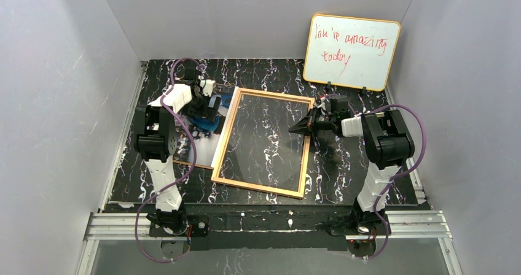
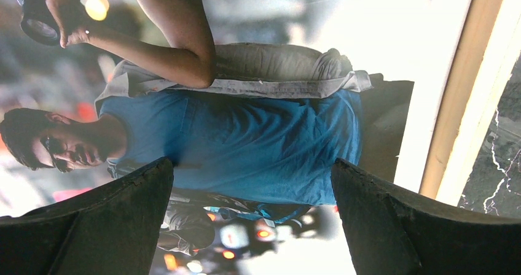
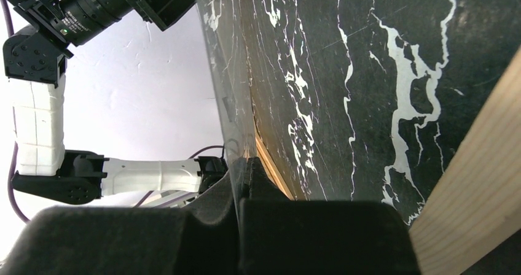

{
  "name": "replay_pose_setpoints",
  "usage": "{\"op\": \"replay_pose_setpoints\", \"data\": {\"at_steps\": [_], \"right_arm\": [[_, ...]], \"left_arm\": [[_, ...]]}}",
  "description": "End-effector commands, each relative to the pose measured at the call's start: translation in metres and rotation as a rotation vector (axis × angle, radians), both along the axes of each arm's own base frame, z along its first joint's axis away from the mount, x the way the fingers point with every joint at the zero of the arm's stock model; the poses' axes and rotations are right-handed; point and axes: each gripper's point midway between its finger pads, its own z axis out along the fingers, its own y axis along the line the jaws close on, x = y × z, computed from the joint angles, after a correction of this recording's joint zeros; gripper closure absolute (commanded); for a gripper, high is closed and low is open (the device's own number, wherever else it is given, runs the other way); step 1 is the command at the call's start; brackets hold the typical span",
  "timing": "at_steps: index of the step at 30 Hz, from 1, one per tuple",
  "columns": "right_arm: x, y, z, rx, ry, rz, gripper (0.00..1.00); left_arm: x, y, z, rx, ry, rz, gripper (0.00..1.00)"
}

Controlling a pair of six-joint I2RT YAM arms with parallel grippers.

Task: Put the photo into the frame
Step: Place the photo frame item in the photo frame.

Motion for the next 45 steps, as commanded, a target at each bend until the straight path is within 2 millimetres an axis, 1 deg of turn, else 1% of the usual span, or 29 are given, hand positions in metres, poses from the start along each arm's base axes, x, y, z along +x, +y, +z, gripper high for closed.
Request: {"op": "replay_pose_setpoints", "data": {"at_steps": [1,14,25,34,41,45], "right_arm": [[0.001,0.0,0.006,0.013,-0.026,0.023,0.99],[0.003,0.0,0.005,0.0,-0.034,0.031,0.99],[0.011,-0.003,0.009,-0.006,-0.052,0.013,0.99],[0.014,-0.006,0.007,-0.01,-0.047,0.008,0.99],[0.014,-0.009,0.003,-0.04,-0.046,0.019,0.99],[0.015,-0.008,0.004,-0.039,-0.051,0.018,0.99]], "left_arm": [[-0.025,-0.009,-0.011,-0.031,0.083,-0.017,0.02],[-0.025,-0.009,-0.011,-0.031,0.081,-0.017,0.02],[-0.026,-0.008,-0.011,-0.029,0.082,-0.017,0.02],[-0.025,-0.008,-0.011,-0.03,0.078,-0.017,0.02],[-0.024,-0.008,-0.01,-0.029,0.077,-0.018,0.02],[-0.024,-0.008,-0.011,-0.029,0.077,-0.018,0.02]]}}
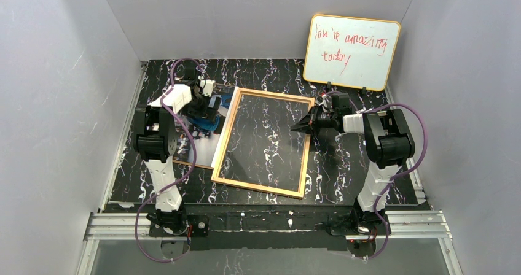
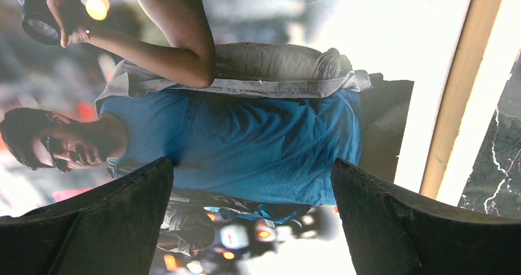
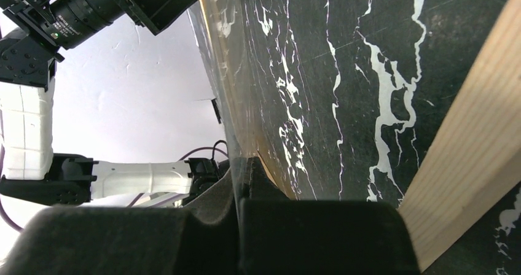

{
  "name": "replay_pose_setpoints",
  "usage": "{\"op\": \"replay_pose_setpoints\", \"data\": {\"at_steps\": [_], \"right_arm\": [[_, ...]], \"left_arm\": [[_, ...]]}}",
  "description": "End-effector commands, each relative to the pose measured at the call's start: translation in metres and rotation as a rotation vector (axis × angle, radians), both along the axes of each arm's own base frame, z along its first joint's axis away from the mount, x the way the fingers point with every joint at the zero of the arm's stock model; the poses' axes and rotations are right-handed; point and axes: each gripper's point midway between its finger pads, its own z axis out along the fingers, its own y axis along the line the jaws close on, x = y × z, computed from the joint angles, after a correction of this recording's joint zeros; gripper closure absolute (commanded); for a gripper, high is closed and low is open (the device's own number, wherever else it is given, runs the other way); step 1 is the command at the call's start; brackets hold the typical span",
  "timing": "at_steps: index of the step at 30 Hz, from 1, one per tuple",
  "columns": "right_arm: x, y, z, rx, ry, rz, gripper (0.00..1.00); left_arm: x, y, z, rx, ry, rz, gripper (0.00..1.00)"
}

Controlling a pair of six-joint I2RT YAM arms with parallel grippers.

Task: Put the photo into the frame
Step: Place the photo frame item in the photo frame.

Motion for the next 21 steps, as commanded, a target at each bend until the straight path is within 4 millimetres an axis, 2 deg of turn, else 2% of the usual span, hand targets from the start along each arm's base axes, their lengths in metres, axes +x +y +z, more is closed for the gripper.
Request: {"op": "replay_pose_setpoints", "data": {"at_steps": [1,9,21], "right_arm": [[0.008,0.0,0.006,0.002,-0.031,0.006,0.99],[0.012,0.005,0.025,0.083,-0.098,0.004,0.99],[0.001,0.014,0.065,0.238,-0.239,0.052,0.99]], "left_arm": [[-0.024,-0.008,-0.011,-0.029,0.085,-0.018,0.02],[-0.025,-0.01,-0.015,-0.029,0.091,-0.02,0.02],[-0.027,-0.012,-0.02,-0.018,0.097,-0.029,0.02]]}}
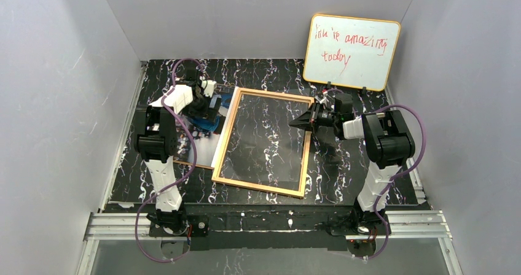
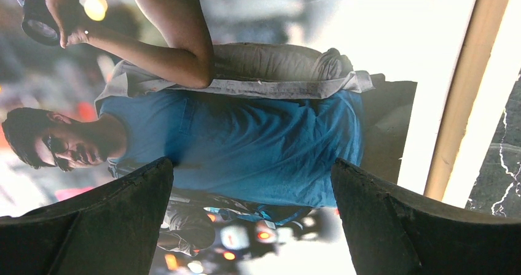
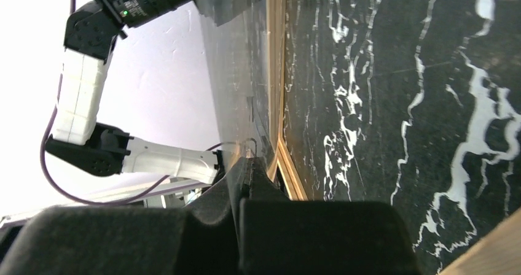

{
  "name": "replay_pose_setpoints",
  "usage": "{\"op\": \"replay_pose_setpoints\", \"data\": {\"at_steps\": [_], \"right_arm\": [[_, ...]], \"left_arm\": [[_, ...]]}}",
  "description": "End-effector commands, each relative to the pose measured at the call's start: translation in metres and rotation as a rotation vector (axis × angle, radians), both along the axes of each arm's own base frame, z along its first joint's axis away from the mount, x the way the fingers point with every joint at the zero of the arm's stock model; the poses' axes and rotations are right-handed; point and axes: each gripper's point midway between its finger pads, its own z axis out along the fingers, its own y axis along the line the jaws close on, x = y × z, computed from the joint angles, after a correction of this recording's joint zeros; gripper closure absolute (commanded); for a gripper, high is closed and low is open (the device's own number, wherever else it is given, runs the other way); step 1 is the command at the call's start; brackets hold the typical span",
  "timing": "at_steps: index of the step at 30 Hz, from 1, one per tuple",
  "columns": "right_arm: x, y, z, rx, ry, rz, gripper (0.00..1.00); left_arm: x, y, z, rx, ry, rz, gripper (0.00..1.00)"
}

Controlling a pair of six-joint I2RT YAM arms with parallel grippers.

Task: Put the photo into the frame
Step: Place the photo frame item in the photo frame.

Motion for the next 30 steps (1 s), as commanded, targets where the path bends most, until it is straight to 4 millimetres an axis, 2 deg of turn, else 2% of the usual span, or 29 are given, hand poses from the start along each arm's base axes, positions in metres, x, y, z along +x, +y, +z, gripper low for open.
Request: {"op": "replay_pose_setpoints", "data": {"at_steps": [1,14,25,30], "right_arm": [[-0.002,0.008,0.039,0.088,-0.157,0.052,0.99],[-0.001,0.012,0.043,0.126,-0.167,0.056,0.99],[0.002,0.019,0.04,0.122,-0.155,0.058,0.99],[0.004,0.024,0.039,0.126,-0.15,0.066,0.99]], "left_arm": [[-0.027,-0.011,-0.019,-0.04,0.103,-0.02,0.02],[-0.026,-0.012,-0.018,-0.041,0.1,-0.023,0.02],[-0.03,-0.014,-0.022,-0.041,0.111,-0.029,0.02],[-0.032,-0.021,-0.026,-0.042,0.121,-0.043,0.02]]}}
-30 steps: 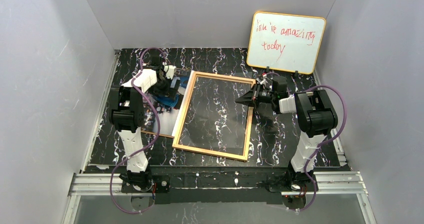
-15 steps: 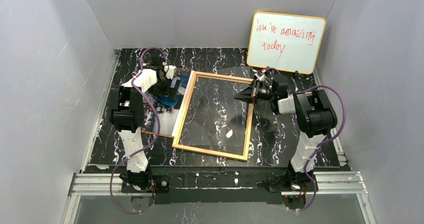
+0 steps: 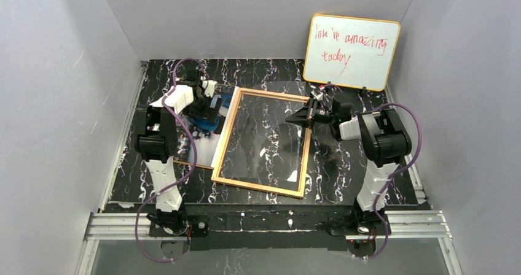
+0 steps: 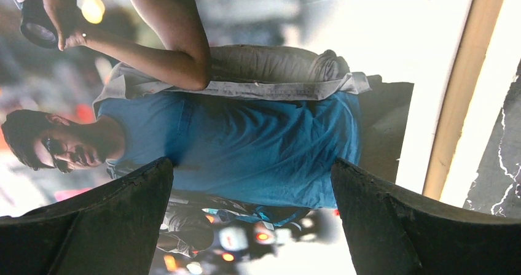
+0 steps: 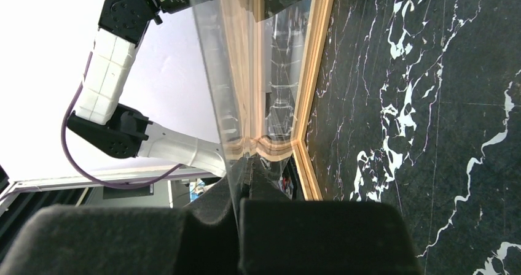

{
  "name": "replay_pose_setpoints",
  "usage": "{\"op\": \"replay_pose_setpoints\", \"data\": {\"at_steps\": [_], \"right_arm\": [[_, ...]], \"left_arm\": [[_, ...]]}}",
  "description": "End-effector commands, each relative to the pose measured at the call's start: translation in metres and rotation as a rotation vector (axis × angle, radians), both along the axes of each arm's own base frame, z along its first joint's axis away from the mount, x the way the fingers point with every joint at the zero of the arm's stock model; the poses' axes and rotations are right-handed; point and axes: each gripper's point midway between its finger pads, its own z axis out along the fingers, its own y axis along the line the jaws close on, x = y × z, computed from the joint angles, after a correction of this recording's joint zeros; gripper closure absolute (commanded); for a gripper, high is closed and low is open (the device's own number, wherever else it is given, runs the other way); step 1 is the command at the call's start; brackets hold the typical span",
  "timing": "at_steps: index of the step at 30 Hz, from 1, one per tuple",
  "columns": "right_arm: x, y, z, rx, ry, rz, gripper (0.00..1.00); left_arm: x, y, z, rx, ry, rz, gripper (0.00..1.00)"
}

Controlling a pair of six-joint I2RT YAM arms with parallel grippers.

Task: Put the photo into the frame
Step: Place the photo frame item in the photo frame.

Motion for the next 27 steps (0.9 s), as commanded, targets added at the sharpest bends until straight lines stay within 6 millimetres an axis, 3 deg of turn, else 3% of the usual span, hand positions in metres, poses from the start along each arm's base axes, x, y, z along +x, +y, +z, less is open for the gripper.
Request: {"op": "replay_pose_setpoints", "data": {"at_steps": [1,27], "right_arm": [[0.005,0.008,0.008,0.016,-0.054,0.017,0.99],[0.0,0.012,-0.009,0.028,0.053,-0.039,0.99]], "left_arm": [[-0.033,-0.021,-0.026,-0.046,0.127,-0.043,0.02],[-0.052,-0.044,-0.038,-0.041,0.159,-0.109,0.02]]}}
